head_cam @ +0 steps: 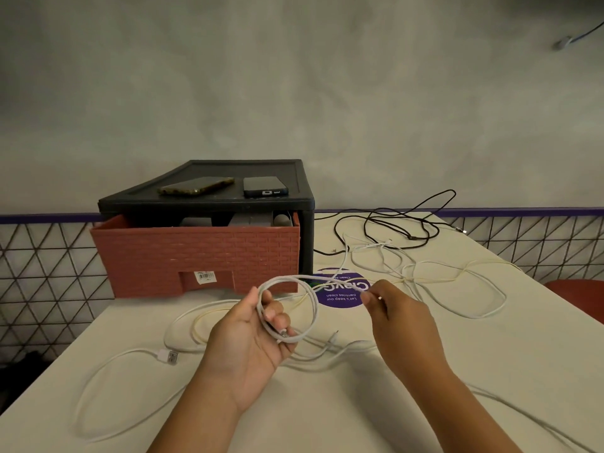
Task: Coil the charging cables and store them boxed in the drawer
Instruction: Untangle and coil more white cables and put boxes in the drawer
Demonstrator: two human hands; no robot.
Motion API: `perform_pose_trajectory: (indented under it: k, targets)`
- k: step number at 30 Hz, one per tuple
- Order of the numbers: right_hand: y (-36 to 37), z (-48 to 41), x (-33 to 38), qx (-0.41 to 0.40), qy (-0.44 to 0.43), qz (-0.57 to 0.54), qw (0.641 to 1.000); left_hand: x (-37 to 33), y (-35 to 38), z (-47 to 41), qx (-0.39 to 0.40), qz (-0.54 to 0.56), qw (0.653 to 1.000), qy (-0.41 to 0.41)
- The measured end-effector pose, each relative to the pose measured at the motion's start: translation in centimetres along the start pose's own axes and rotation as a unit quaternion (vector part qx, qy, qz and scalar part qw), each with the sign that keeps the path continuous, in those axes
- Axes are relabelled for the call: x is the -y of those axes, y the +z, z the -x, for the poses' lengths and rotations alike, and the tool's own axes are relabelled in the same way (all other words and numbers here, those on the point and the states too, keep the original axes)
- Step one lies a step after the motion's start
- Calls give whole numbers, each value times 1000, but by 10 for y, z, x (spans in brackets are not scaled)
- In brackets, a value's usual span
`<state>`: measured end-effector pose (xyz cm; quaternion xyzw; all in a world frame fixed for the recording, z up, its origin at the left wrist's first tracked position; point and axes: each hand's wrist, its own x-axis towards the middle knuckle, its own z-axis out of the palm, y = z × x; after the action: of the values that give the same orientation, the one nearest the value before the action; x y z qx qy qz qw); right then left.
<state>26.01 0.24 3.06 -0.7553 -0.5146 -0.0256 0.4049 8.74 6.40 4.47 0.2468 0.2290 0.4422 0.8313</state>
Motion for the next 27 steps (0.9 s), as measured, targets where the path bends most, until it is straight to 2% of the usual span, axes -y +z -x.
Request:
perform_pose_trajectory:
  k: [2, 4, 9, 13, 15, 16, 19, 20, 21, 24, 27]
  targets:
    - [2, 2, 2, 26, -14, 5, 1000, 0, 0, 0, 1, -24, 1000, 12]
    - [6, 5, 5, 86, -33, 21, 996, -1, 0, 1, 13, -31, 999, 20]
    - [13, 18, 20, 200, -93, 59, 974, 0, 1, 3, 55, 1, 996, 69]
    - [9, 23, 31, 279, -140, 71, 947, 10, 3, 4, 61, -86, 986, 132]
    - [5, 26, 33, 325, -157, 72, 930, 15, 4, 5, 62, -177, 967, 173]
    - [2, 27, 35, 349, -166, 64, 920, 18, 4, 5, 65, -247, 947, 197]
    - [-6, 29, 42, 400, -203, 28, 893, 28, 0, 8, 81, -458, 854, 232]
    - [-9, 30, 44, 404, -208, 12, 891, 31, -2, 8, 96, -491, 835, 229]
    - [-12, 30, 45, 398, -210, -1, 893, 33, -1, 9, 114, -500, 831, 215]
    - [-24, 26, 44, 339, -192, -42, 920, 36, -3, 7, 133, -492, 838, 194]
    - [-31, 20, 37, 235, -121, -153, 952, 33, 0, 10, 136, -473, 849, 192]
